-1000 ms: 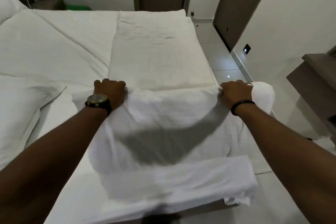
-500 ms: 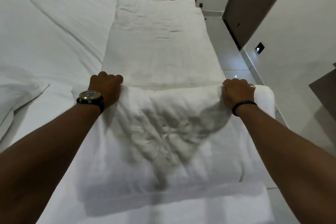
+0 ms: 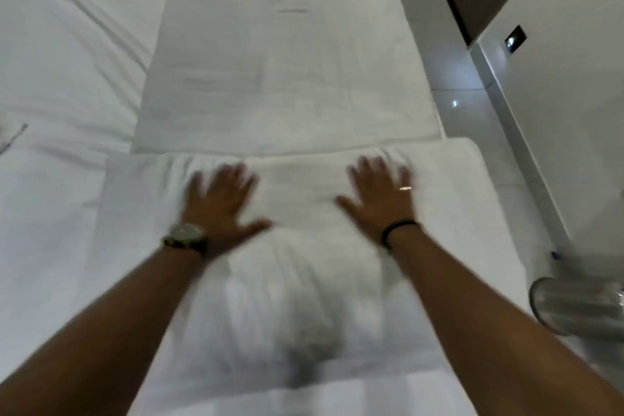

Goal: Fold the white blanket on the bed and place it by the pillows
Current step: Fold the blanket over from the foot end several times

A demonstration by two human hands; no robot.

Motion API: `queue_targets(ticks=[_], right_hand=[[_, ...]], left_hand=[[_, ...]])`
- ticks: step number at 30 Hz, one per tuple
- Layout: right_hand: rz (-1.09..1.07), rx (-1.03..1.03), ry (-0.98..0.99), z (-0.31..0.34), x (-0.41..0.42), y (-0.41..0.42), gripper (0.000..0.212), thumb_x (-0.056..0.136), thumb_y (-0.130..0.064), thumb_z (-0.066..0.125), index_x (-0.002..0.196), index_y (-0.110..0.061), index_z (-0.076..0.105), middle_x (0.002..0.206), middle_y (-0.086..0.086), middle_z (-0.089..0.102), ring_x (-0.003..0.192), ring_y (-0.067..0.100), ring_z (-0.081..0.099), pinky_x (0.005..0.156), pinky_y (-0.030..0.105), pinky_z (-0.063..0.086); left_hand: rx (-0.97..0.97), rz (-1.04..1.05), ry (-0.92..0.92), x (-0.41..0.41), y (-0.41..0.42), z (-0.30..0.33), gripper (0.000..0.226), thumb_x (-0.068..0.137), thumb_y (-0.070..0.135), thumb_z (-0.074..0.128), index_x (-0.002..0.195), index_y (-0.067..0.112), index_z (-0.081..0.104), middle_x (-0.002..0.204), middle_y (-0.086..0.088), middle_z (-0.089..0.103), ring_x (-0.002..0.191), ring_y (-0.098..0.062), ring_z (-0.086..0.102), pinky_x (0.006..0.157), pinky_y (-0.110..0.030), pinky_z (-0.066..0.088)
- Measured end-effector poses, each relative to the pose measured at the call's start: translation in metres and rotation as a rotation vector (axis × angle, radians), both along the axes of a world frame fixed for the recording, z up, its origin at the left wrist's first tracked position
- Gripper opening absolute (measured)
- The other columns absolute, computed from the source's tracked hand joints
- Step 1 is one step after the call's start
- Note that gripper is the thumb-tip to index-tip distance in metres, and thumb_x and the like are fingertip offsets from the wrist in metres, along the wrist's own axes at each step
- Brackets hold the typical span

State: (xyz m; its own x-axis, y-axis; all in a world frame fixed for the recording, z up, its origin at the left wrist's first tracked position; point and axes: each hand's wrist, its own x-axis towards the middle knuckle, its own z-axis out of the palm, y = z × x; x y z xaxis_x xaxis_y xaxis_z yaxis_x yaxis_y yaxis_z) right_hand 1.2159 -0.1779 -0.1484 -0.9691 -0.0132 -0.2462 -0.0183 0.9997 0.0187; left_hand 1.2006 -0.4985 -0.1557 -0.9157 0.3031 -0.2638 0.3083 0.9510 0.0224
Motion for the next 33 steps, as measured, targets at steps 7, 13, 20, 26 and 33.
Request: queue_targets(ticks=[7, 13, 20, 26, 33], right_hand=[[-0.239, 0.079, -0.029, 0.014, 0.02, 0.08, 0.081, 0.091, -0.07, 0.011, 0.155, -0.021, 0.001, 0.163, 0.001, -0.012, 0.149, 0.021, -0.013, 0.116, 0.057, -0.009], [0.177, -0.134, 0.073, 0.007, 0.103, 0.036, 0.077, 0.092, -0.072, 0.017, 0.149, -0.024, 0.034, 0.159, 0.009, 0.024, 0.147, 0.03, 0.019, 0.113, 0.064, 0.009], [-0.428, -0.025, -0.07, -0.01, 0.232, 0.15, 0.09, 0.083, -0.081, 0.01, 0.155, -0.025, 0.006, 0.161, 0.017, 0.011, 0.148, 0.035, 0.013, 0.11, 0.07, 0.011], [0.089, -0.094, 0.171, -0.01, 0.254, 0.059, 0.093, 0.079, -0.066, 0.054, 0.151, -0.015, 0.023, 0.157, 0.025, 0.02, 0.145, 0.039, 0.02, 0.111, 0.068, 0.01], [0.192, 0.146, 0.207, -0.042, 0.203, 0.035, 0.064, 0.075, -0.005, 0.07, 0.136, -0.009, 0.05, 0.133, 0.033, 0.051, 0.126, 0.047, 0.049, 0.11, 0.069, 0.017]], left_hand=[[0.027, 0.382, -0.042, 0.006, -0.015, 0.006, 0.107, 0.074, 0.09, 0.001, 0.157, 0.022, -0.003, 0.165, -0.005, -0.011, 0.151, -0.026, -0.013, 0.118, -0.058, -0.007], [0.132, -0.016, -0.027, 0.115, 0.066, 0.013, 0.095, 0.08, 0.086, 0.021, 0.154, 0.027, 0.023, 0.164, -0.006, 0.012, 0.151, -0.03, 0.006, 0.116, -0.06, 0.005], [-0.033, 0.061, -0.087, 0.181, -0.025, 0.003, 0.116, 0.071, 0.093, 0.027, 0.156, 0.014, 0.019, 0.164, -0.01, 0.007, 0.151, -0.029, 0.005, 0.119, -0.039, -0.008], [-0.07, -0.039, -0.003, 0.225, 0.01, 0.003, 0.123, 0.058, 0.067, 0.074, 0.155, 0.015, 0.02, 0.163, -0.019, 0.012, 0.148, -0.045, 0.011, 0.108, -0.071, 0.013], [-0.14, 0.034, 0.088, 0.202, 0.025, -0.011, 0.057, 0.09, -0.001, 0.023, 0.143, 0.0, 0.044, 0.137, -0.037, 0.047, 0.119, -0.055, 0.053, 0.086, -0.065, 0.045]])
